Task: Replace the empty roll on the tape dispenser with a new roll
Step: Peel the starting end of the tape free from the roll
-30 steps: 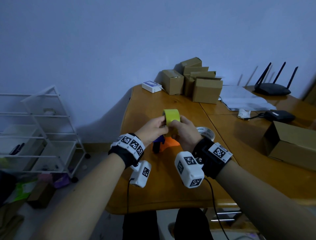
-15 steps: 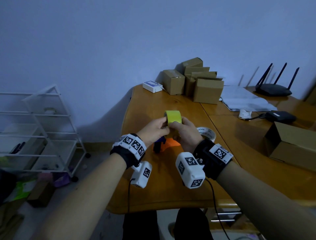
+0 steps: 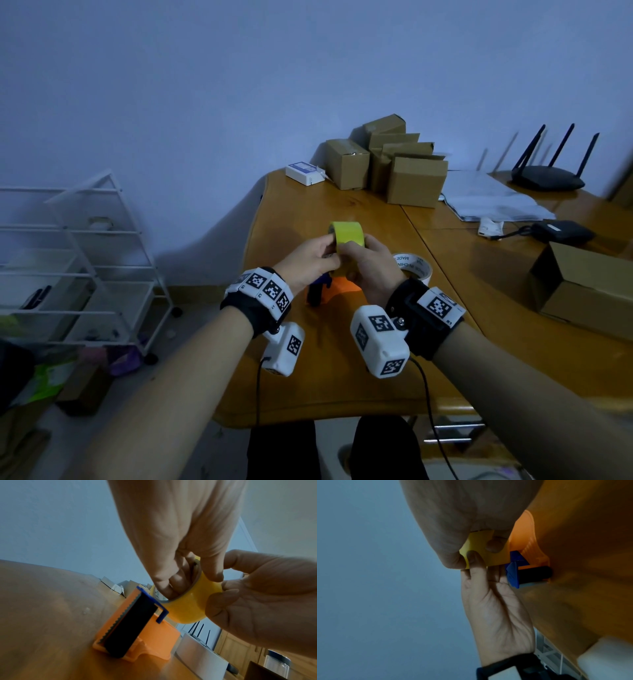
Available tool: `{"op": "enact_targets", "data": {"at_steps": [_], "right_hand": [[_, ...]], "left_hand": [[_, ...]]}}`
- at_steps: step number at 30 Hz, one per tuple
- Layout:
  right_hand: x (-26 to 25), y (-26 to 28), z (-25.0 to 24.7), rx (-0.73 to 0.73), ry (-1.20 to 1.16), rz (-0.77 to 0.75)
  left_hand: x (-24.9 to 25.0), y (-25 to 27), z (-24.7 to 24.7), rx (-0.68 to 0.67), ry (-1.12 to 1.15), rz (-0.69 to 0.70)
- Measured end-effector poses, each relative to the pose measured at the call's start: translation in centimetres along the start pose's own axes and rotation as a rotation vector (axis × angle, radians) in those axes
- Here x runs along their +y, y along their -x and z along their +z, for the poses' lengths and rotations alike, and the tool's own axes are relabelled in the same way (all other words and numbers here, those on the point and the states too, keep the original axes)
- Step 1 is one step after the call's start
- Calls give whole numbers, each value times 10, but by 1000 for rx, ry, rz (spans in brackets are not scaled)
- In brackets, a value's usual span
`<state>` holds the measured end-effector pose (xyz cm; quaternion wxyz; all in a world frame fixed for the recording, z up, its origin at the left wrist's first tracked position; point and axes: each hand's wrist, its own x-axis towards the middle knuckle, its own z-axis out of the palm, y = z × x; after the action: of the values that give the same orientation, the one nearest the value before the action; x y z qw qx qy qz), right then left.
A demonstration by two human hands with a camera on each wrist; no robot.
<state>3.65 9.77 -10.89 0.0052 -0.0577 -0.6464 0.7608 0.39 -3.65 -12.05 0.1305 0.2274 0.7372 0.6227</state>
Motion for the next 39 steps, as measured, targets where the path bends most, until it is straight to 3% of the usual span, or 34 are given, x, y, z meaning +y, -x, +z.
{"op": "enact_targets", "data": {"at_steps": [14, 23, 29, 39], "right_hand": [[-7, 8, -2, -34, 47, 4], [-11, 10, -6, -72, -175, 53], [-11, 11, -8, -123, -169, 31], [-13, 18, -7, -228, -112, -52]], "left_hand": [[1, 5, 1, -7, 15, 3], [12, 13, 3, -4, 127, -35], [12, 4, 3, 139, 254, -158], [17, 3, 8, 174, 99, -140]]}}
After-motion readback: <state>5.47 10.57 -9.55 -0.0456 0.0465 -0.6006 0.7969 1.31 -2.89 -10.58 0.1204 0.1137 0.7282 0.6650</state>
